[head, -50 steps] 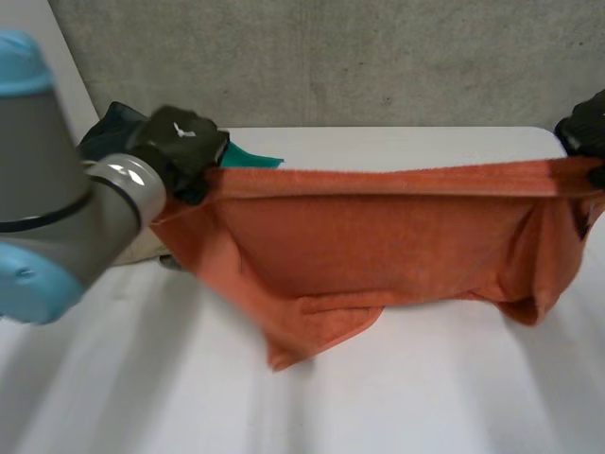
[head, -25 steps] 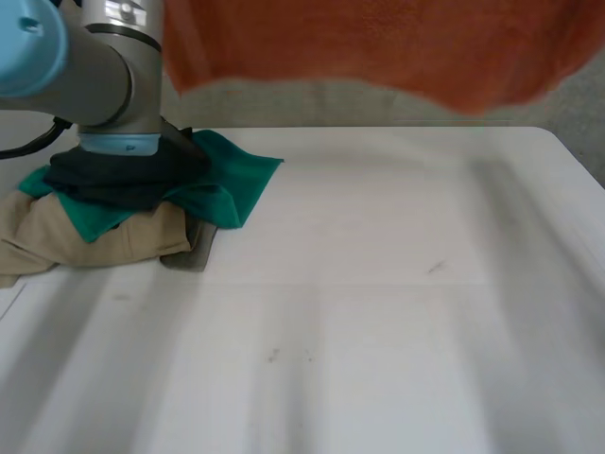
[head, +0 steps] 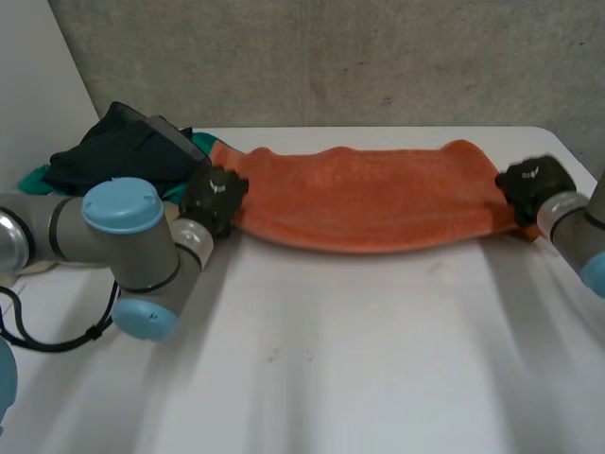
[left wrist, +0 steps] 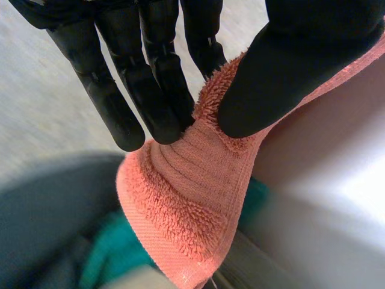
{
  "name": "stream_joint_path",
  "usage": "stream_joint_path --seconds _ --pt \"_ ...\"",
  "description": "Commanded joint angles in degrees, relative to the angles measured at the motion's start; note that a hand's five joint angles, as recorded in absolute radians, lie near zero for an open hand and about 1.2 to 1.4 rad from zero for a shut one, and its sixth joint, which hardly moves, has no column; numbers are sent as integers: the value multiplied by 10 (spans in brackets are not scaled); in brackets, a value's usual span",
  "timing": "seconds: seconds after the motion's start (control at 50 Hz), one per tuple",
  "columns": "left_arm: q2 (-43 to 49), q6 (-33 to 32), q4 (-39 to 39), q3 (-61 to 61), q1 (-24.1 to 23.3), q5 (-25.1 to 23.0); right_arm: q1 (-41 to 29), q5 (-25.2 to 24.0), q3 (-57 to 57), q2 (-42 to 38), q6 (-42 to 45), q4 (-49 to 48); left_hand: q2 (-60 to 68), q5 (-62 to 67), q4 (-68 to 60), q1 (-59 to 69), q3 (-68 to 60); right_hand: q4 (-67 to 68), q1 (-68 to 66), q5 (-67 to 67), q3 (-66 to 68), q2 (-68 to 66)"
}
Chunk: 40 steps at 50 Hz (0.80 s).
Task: Fold the laundry.
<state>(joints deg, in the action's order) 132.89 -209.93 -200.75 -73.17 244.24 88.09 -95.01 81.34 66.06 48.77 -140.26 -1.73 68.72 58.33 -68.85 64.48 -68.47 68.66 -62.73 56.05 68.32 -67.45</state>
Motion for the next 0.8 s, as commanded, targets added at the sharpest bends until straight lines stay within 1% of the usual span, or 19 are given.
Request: stream_joint_path --seconds 0.02,0.06,0.16,0.18,0.2,0.26,0.3,0.32,0.36,0.44,0.5,0.56,0.6,0.68,0.72,0.74,0.76,0.78,0.8 --pt "-71 -1 101 -68 0 1 32 -5 57 28 25 66 113 117 -112 155 -115 113 -173 140 117 -126" --pt "-97 2 113 -92 1 -1 41 -10 76 47 23 72 113 117 -112 155 -115 113 -173 140 117 -126" --pt "-107 5 112 -112 0 -1 75 -35 88 48 9 77 113 117 -112 155 -115 113 -173 140 117 -126" --pt "-107 5 112 -112 0 -1 89 -40 89 46 -4 78 113 117 -112 155 -115 24 -83 50 27 -36" --pt "-107 7 112 -112 0 0 95 -42 89 44 -11 78 113 117 -112 155 -115 -28 -31 -2 -25 16" --pt "-107 7 111 -111 4 0 116 -45 87 34 -33 81 113 117 -112 155 -115 -277 218 -251 -274 265" --pt "-107 7 107 -109 7 0 126 -46 84 31 -37 84 113 117 -112 155 -115 -305 245 -279 -301 293" --pt "-107 7 105 -109 8 0 132 -50 84 26 -35 87 113 117 -112 155 -115 -356 297 -330 -353 344" --pt "-106 7 96 -106 10 1 134 -52 83 19 -32 87 113 117 -112 155 -115 -396 336 -369 -392 383" --pt "-107 7 87 -103 10 1 134 -53 82 12 -21 76 113 117 -112 155 -115 -389 330 -363 -386 377" --pt "-108 7 84 -100 10 2 134 -71 81 5 -13 66 113 117 -112 155 -115 -362 303 -336 -359 350" --pt "-109 7 84 -99 9 2 134 -99 82 4 -11 52 113 117 -112 155 -115 -334 274 -307 -330 321" --pt "-109 8 84 -97 8 2 134 -117 81 0 -10 43 113 117 -112 155 -115 -287 227 -260 -283 275" --pt "-110 10 82 -94 7 2 132 -124 73 -16 -2 25 113 117 -112 155 -115 -265 205 -238 -261 252" --pt "-110 11 82 -93 8 2 131 -123 69 -22 7 15 113 117 -112 155 -115 -203 143 -176 -199 191" --pt "-110 11 82 -92 8 2 130 -123 65 -27 16 0 113 117 -112 155 -115 -57 -2 -31 -54 45" --pt "-110 11 82 -89 8 2 130 -122 64 -28 17 -6 113 117 -112 155 -115 37 -97 63 41 -49" --pt "-110 11 81 -87 8 2 129 -121 62 -28 19 -13 113 117 -112 155 -115 113 -172 139 116 -125" --pt "-111 11 82 -87 8 2 128 -120 60 -27 21 -19 113 117 -112 155 -115 113 -173 140 117 -126"
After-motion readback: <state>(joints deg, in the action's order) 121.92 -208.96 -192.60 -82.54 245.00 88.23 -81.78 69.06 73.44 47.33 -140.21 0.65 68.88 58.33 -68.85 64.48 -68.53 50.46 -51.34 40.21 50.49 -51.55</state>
